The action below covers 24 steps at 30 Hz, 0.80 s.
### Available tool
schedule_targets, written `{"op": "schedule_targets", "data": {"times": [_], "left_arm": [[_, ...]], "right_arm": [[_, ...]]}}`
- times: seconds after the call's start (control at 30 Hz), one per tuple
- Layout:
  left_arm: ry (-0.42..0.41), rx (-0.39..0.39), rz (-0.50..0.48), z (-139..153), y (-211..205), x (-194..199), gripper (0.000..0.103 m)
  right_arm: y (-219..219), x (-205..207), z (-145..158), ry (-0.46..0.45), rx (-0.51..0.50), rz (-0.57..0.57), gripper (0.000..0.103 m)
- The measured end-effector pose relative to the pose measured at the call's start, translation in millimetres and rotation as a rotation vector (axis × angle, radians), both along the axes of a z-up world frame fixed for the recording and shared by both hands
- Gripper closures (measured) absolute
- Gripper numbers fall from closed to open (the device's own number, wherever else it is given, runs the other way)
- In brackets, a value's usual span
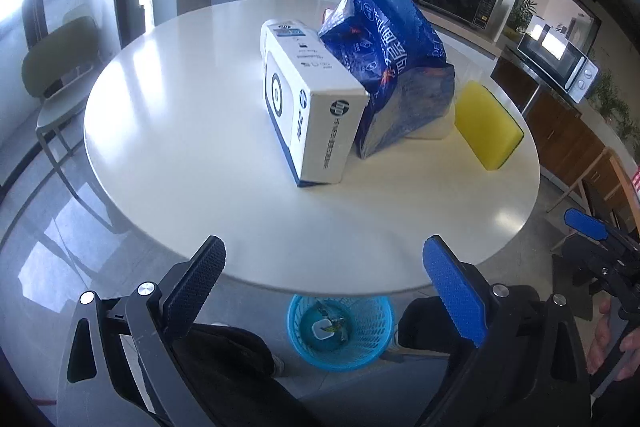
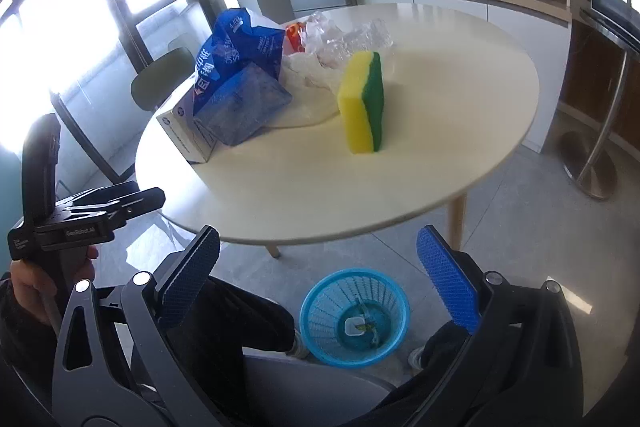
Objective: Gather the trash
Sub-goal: 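Raise both tools back toward the table, then grasp the white HP box with the left tool while the right tool grasps the sponge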
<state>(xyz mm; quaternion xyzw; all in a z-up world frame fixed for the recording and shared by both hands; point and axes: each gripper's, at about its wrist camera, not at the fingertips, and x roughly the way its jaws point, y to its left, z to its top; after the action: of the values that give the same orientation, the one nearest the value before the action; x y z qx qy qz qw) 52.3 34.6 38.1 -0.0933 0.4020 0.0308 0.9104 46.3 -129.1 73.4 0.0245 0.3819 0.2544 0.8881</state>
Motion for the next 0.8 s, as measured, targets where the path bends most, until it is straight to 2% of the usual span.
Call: {"op": "schedule_targets", "data": {"times": [0.13,0.27,0.57,0.67,0.8], "left_arm": [[-0.035,0.071,0.040,6.4,-1.6,12.9,0.006],[-0.041,0.109,0.073,7.7,0.3,26.9,0.006],[-0.056,0.109,0.151,7.8,17.2,48.2,0.006],[-0.057,0.109,0.159,8.1,20.8,53.6,0.006],[-0.066,0.126,0.157,10.4,24.6,57.1,0.006]], "right_arm": [[10.7,13.0,10.6,-0.045,-0.031,0.005,0.009],[15.8,31.2,7.9,-0.043,-0.036,-0.006,0.009],[21.4,72.4,-3.8,-0.046,-0.059,-0.066,0.009],[24.8,85.2,-8.1,-0.044,-0.066,-0.078,0.012],[28.3,99.4,-15.1,-0.033,-0.080,-0.092,0.025]]}}
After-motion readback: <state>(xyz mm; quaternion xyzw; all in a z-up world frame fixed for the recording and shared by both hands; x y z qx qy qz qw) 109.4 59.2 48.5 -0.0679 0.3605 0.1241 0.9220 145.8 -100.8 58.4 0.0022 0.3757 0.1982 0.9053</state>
